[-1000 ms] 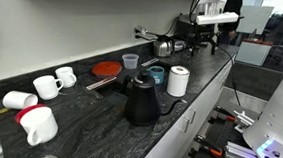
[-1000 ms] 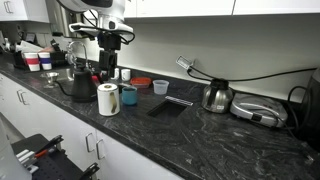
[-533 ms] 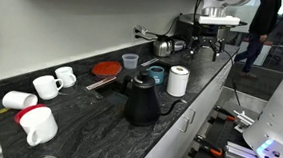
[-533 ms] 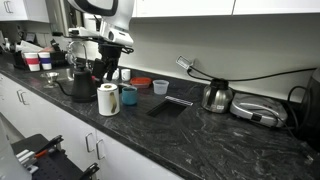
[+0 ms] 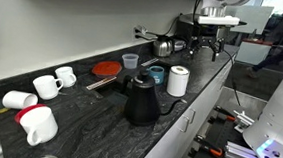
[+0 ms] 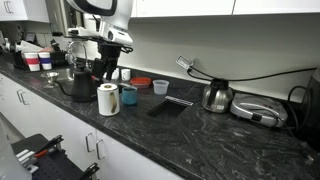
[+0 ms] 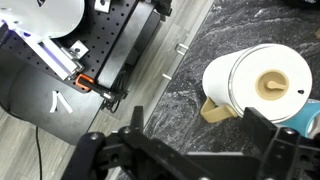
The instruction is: Move the jar closer to the kettle
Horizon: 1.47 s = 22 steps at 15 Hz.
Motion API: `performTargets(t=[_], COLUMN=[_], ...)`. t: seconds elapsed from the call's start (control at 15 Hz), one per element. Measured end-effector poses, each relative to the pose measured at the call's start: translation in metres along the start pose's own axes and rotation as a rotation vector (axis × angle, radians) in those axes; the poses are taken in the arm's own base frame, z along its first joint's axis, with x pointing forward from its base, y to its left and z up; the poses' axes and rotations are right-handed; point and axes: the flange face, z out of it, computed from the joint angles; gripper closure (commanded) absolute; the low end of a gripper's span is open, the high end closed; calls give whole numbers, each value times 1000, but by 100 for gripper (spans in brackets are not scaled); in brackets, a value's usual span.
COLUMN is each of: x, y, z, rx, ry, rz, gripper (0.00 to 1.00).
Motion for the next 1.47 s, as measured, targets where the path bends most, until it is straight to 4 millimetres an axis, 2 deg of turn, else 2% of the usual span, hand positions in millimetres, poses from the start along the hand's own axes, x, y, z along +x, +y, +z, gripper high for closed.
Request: performTargets(t=[0.13, 0.27, 0.6, 0.8, 0.93, 1.47], x=[0, 10, 64, 85, 91, 93], y=[0, 5, 41, 47, 44, 43], z=[0, 3, 22, 41, 49, 47], rx=[8, 47, 176, 255, 267, 272], ry=[-9, -55, -199, -285, -317, -316], rz=[6, 57, 294, 415, 441, 443], gripper=[0, 0, 0, 0, 0, 0])
